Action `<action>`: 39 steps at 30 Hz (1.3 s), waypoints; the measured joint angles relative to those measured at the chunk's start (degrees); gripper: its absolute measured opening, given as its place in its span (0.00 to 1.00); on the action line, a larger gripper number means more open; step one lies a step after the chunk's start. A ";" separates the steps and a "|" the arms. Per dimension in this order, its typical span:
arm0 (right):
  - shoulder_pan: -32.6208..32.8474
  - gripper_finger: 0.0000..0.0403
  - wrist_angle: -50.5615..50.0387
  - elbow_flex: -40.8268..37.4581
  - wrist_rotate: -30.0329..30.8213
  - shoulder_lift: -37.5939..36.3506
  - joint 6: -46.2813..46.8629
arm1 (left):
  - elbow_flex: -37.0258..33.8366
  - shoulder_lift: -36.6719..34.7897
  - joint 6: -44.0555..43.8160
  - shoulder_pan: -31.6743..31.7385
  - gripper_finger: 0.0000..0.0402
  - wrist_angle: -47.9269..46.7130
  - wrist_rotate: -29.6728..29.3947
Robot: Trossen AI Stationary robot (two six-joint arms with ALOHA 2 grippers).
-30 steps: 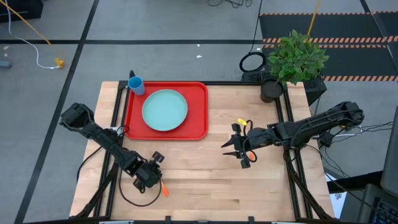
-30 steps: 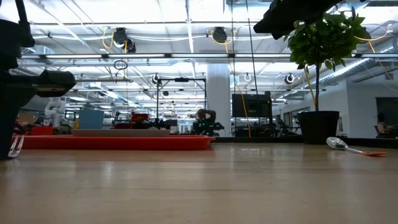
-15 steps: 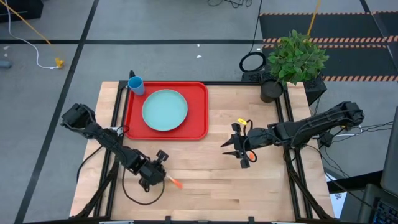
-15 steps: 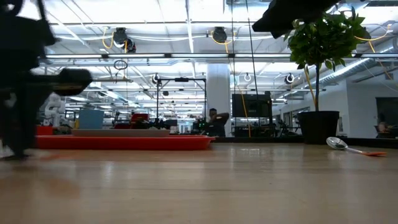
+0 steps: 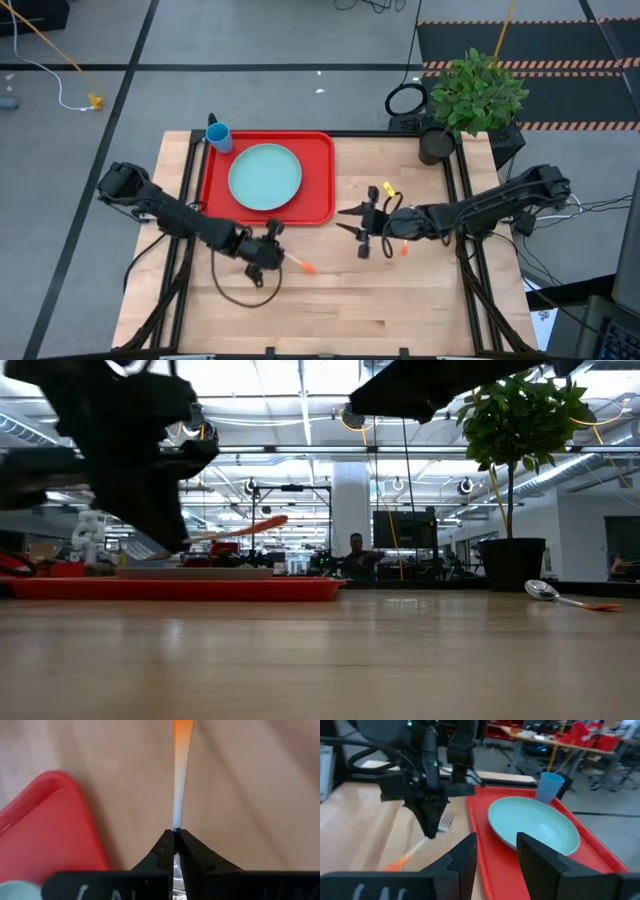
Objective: Pick and place plate/cup/fork/spoon on tray
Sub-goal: Put the orange fork on the red serving tray to the right of the light green plate
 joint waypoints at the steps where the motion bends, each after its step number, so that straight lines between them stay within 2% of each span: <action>1: -0.06 0.33 2.15 0.00 0.11 1.35 -0.36 | 0.00 0.00 0.61 1.14 0.02 -0.03 -0.19; 5: -0.40 0.33 6.74 0.52 0.11 6.07 -1.20 | 0.00 0.00 5.11 4.98 0.04 1.19 -1.86; 11: -1.22 0.33 6.14 4.45 0.17 12.18 1.37 | 0.02 -0.04 17.35 9.37 0.03 8.62 -2.25; 14: -1.20 0.33 6.03 6.89 1.98 15.12 1.41 | 0.07 -0.04 20.29 13.05 0.02 9.38 -2.47; 19: -1.22 0.33 -0.60 11.95 8.36 20.00 2.39 | 0.07 -0.04 23.85 18.47 0.04 9.99 -2.53; 23: -1.87 0.33 -7.39 16.17 12.02 24.19 2.58 | 0.07 -0.04 26.39 21.77 0.03 13.21 -2.53; 32: -5.47 0.42 -9.21 17.46 11.74 27.33 1.52 | 0.07 -0.04 26.20 23.29 0.05 14.56 -3.52; 36: -7.03 0.45 -9.17 17.03 6.53 27.43 0.46 | 0.07 -0.04 25.70 23.00 0.02 14.54 -4.24; 39: -7.74 0.45 -9.19 16.15 6.16 27.43 0.61 | 0.07 -0.04 24.93 22.74 0.02 14.63 -4.43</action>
